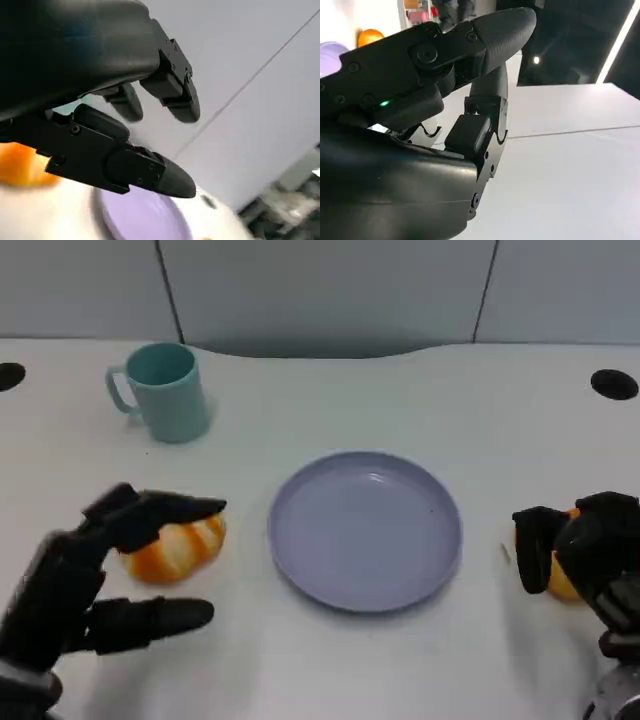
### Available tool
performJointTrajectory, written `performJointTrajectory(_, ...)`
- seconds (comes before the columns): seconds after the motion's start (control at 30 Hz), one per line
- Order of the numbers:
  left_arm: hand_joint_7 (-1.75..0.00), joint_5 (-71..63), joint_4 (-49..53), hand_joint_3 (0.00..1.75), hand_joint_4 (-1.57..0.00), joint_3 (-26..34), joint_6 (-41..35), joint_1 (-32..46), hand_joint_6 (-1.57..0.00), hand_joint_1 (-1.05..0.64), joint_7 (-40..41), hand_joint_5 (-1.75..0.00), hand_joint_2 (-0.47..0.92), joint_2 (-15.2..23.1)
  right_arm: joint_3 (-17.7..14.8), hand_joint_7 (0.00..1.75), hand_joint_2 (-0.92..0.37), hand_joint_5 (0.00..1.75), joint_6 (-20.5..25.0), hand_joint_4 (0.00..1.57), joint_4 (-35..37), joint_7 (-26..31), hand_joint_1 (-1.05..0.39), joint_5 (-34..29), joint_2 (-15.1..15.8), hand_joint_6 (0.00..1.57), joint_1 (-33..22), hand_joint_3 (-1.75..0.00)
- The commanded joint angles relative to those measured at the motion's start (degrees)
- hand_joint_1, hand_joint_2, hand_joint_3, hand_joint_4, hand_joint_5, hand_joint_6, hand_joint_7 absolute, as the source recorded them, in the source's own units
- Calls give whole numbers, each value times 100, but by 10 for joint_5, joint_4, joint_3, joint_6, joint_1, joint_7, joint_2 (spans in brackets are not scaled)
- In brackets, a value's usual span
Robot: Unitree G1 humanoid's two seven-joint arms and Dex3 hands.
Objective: Grasp the bread from the table and place it into the plate.
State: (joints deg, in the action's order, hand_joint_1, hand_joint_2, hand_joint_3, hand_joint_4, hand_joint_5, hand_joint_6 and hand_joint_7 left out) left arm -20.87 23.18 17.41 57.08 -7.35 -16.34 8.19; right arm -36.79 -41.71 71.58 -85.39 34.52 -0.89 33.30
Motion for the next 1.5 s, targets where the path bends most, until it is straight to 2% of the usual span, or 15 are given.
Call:
performJointTrajectory(0.03, -1, -145, 36, 11, 0, -34, -73, -43, -24, -96, 147, -31, 92, 62, 5, 77, -92, 175, 5, 91, 2, 19, -45, -6, 10, 103, 0, -4)
performJointTrajectory(0.17, 0, -244, 177, 5, 0, -135, -190, -124, -12, -102, 238, -3, 88, 110, 12, 68, -92, 175, 1, 89, 1, 15, -43, -13, 13, 102, -2, -6)
performJointTrajectory(0.3, 0, -255, 320, 2, 0, -211, -235, -201, -9, -102, 282, 0, 85, 122, 11, 94, -92, 175, -4, 91, -1, 25, -45, -13, 8, 97, -4, -5)
performJointTrajectory(0.47, -3, -248, 461, 0, -5, -282, -313, -278, -14, -95, 267, -3, 82, 114, 15, 97, -92, 175, -22, 91, -7, 29, -48, -14, 5, 95, -6, -7)
performJointTrajectory(0.53, -5, -258, 496, 0, -19, -317, -362, -299, -20, -89, 254, -10, 81, 104, 14, 98, -92, 175, -18, 91, -8, 25, -48, -9, 4, 96, -6, -7)
performJointTrajectory(0.63, -10, -251, 525, 0, -67, -352, -388, -312, -62, -51, 235, -27, 80, 94, 15, 119, -92, 175, -21, 92, -6, 23, -47, -10, 6, 87, -5, -9)
performJointTrajectory(0.67, -14, -243, 528, 0, -93, -355, -381, -312, -91, -34, 239, -30, 82, 92, 13, 124, -91, 175, -24, 93, -5, 28, -46, -8, 4, 88, -5, -8)
performJointTrajectory(0.7, -16, -233, 530, 0, -106, -357, -372, -311, -105, -27, 246, -32, 83, 90, 12, 127, -90, 175, -23, 94, -5, 27, -46, -7, 4, 89, -5, -7)
performJointTrajectory(0.77, -20, -212, 526, 0, -103, -354, -344, -310, -116, -20, 258, -57, 85, 91, 17, 131, -92, 175, -20, 93, -5, 23, -44, -11, 8, 85, -5, -6)
performJointTrajectory(0.93, -20, -170, 490, 1, -93, -349, -220, -333, -115, -10, 313, -75, 86, 109, 25, 120, -92, 175, -17, 91, -1, 35, -47, -22, 13, 91, -5, -5)
performJointTrajectory(1.03, -20, -165, 489, 1, -91, -354, -198, -338, -115, -7, 326, -83, 87, 113, 24, 120, -92, 175, -18, 91, -1, 34, -47, -23, 12, 91, -5, -6)
performJointTrajectory(1.17, -24, -131, 411, 0, -89, -327, -78, -376, -115, -17, 385, -99, 83, 112, 26, 116, -92, 175, -19, 90, -7, 40, -46, -22, 5, 88, -1, -7)
performJointTrajectory(1.3, -27, -129, 376, 0, -87, -331, -50, -386, -114, -22, 401, -115, 84, 103, 34, 108, -92, 175, -14, 89, -7, 43, -46, -29, 7, 90, -1, -6)
performJointTrajectory(1.4, -32, -142, 325, 0, -85, -347, -25, -394, -115, -27, 412, -155, 81, 83, 40, 136, -92, 175, -19, 90, -4, 33, -45, -32, 8, 84, 2, -10)
performJointTrajectory(1.5, -34, -138, 319, 0, -85, -353, -24, -390, -114, -25, 394, -158, 80, 71, 43, 141, -92, 175, -30, 90, -3, 34, -43, -33, 6, 81, 3, -10)
